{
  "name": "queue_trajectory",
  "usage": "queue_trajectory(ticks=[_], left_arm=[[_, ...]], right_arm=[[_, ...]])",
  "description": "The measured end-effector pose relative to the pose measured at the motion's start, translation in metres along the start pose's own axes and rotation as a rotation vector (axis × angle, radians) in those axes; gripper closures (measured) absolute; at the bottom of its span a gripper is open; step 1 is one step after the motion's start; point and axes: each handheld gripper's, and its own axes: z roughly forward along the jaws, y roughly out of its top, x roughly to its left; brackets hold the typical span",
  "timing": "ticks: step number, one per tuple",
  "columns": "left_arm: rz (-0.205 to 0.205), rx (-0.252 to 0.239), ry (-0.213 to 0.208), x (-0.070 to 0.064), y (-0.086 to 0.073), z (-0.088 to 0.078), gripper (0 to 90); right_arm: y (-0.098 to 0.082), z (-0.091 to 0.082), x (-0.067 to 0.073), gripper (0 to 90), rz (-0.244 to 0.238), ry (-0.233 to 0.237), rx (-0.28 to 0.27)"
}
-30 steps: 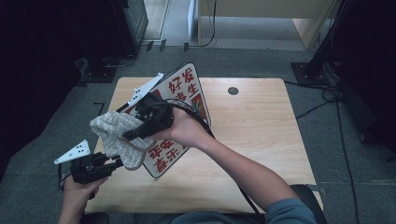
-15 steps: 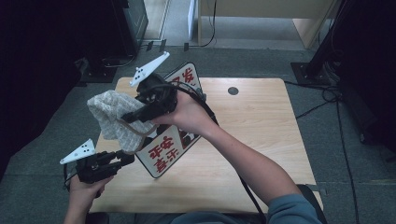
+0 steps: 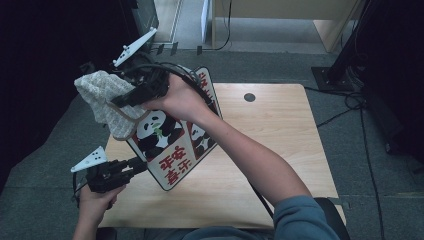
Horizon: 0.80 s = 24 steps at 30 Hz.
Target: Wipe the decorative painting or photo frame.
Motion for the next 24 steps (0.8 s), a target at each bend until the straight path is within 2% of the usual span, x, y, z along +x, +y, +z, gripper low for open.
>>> queue_trajectory(ticks=[4, 6, 8, 13, 16, 24], left_arm=[[0.003, 0.000, 0.022, -0.003, 0.002, 0.004, 64.9], [-0.003, -0.009, 0.060, -0.003, 0.003, 0.004, 65.9], [-0.016, -0.018, 0.069, -0.002, 0.003, 0.004, 68.1], [-0.038, -0.026, 0.065, 0.000, 0.004, 0.003, 71.1], [-0.049, -0.020, 0.057, 0.000, 0.005, 0.003, 72.9], [-0.044, -0.008, 0.047, -0.001, 0.006, 0.003, 78.4]], right_arm=[[-0.009, 0.020, -0.001, 63.9, 0.001, 0.010, 0.056], [-0.014, 0.024, -0.001, 63.8, -0.002, 0.007, 0.057], [-0.016, 0.024, -0.001, 63.7, -0.009, 0.009, 0.054], [-0.019, 0.022, -0.002, 63.6, -0.007, 0.016, 0.046], [-0.023, 0.022, -0.004, 63.5, 0.014, 0.032, 0.027], [-0.027, 0.022, -0.008, 63.4, 0.029, 0.050, 0.003]])
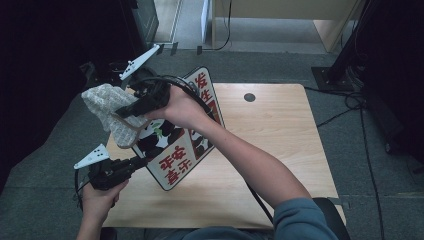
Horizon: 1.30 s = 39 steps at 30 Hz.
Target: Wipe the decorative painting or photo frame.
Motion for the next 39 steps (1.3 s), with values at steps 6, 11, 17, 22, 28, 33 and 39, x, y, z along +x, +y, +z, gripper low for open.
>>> queue_trajectory(ticks=[6, 11, 17, 22, 28, 33, 39], left_arm=[[0.009, 0.000, 0.002, 0.000, -0.001, 0.000, 78.5], [0.000, 0.003, -0.001, -0.001, -0.001, -0.001, 78.6], [-0.002, 0.007, 0.002, -0.001, 0.000, -0.001, 78.5], [0.001, 0.007, 0.002, -0.001, -0.001, -0.001, 78.5], [0.000, 0.009, 0.002, -0.002, -0.001, -0.002, 78.4], [0.000, 0.009, 0.000, -0.001, -0.001, -0.002, 78.3], [0.001, 0.008, 0.000, -0.001, -0.001, -0.003, 78.4]], right_arm=[[-0.003, -0.004, -0.003, 63.4, 0.010, -0.003, -0.007], [-0.006, -0.007, -0.008, 63.3, 0.014, -0.001, -0.021], [-0.011, -0.010, -0.012, 63.2, 0.022, -0.004, -0.039], [-0.013, -0.014, -0.015, 63.2, 0.032, -0.012, -0.045], [-0.016, -0.020, -0.021, 63.0, 0.030, -0.029, -0.048], [-0.017, -0.023, -0.024, 63.0, 0.043, -0.038, -0.049], [-0.019, -0.028, -0.028, 63.0, 0.053, -0.051, -0.048]])
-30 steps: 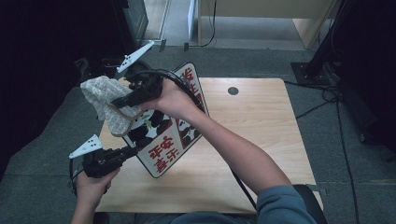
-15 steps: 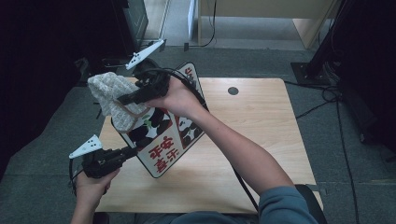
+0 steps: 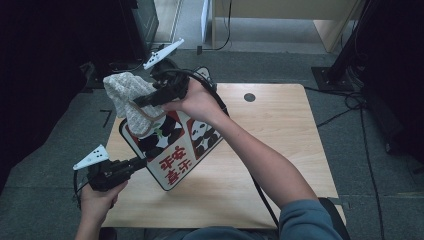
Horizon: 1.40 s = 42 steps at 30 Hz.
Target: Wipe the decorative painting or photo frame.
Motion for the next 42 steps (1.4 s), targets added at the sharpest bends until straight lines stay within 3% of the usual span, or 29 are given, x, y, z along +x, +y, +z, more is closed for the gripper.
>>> queue_trajectory(ticks=[12, 18, 28, 32, 42], left_arm=[[0.002, 0.001, -0.003, 0.001, 0.000, 0.000, 78.4], [-0.026, -0.003, -0.014, 0.003, 0.001, 0.002, 74.2], [-0.014, -0.010, -0.014, 0.005, 0.007, 0.011, 73.1], [0.008, -0.004, -0.011, 0.004, 0.008, 0.012, 77.7], [0.015, 0.007, -0.035, 0.007, 0.009, 0.011, 78.1]], right_arm=[[-0.003, -0.008, -0.009, 63.0, 0.013, -0.021, 0.001], [-0.006, -0.010, -0.010, 63.1, 0.023, -0.019, -0.007], [-0.008, -0.009, -0.009, 63.1, 0.021, -0.027, -0.018], [-0.008, -0.009, -0.009, 63.1, 0.018, -0.031, -0.023], [-0.011, -0.018, -0.017, 62.9, 0.023, -0.048, -0.028]])
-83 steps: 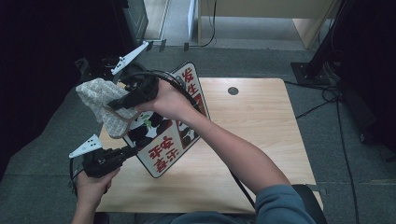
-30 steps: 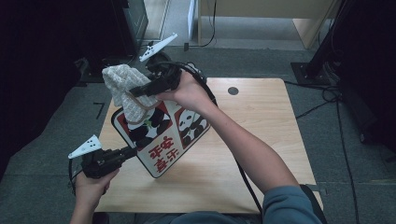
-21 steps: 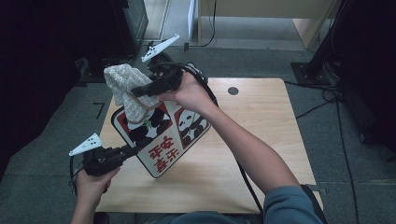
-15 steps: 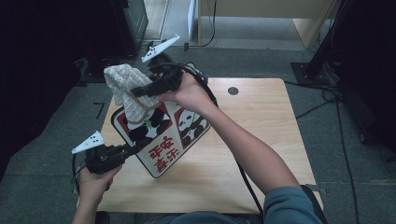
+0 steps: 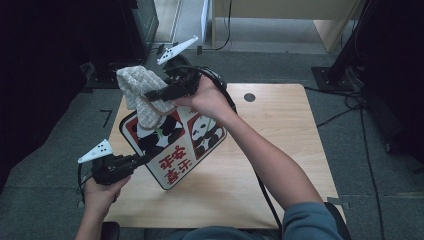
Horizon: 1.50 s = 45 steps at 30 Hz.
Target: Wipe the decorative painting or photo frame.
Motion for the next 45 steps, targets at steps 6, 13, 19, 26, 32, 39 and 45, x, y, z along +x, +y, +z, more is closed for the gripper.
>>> queue_trajectory(ticks=[6, 13, 19, 26, 32, 39, 45], left_arm=[[0.001, 0.000, -0.007, 0.001, 0.000, 0.000, 78.0], [0.005, 0.005, -0.010, 0.003, -0.001, -0.001, 78.0], [0.001, 0.006, -0.006, 0.003, -0.001, -0.002, 78.0], [-0.002, 0.006, -0.006, 0.004, -0.001, -0.002, 78.0], [-0.005, 0.006, -0.004, 0.004, -0.002, -0.002, 78.0], [-0.009, 0.009, -0.006, 0.004, -0.002, -0.002, 78.2], [-0.009, 0.011, -0.008, 0.005, -0.002, -0.002, 78.1]], right_arm=[[-0.002, -0.005, -0.005, 62.8, 0.003, -0.016, 0.000], [-0.003, -0.010, -0.012, 62.7, 0.024, -0.022, -0.004], [-0.005, -0.013, -0.019, 62.6, 0.021, -0.018, -0.011], [-0.008, -0.016, -0.027, 62.1, 0.030, -0.010, -0.023], [-0.009, -0.019, -0.031, 62.1, 0.042, -0.018, -0.025], [-0.010, -0.023, -0.036, 62.0, 0.047, -0.032, -0.026], [-0.011, -0.027, -0.039, 61.9, 0.058, -0.051, -0.027]])
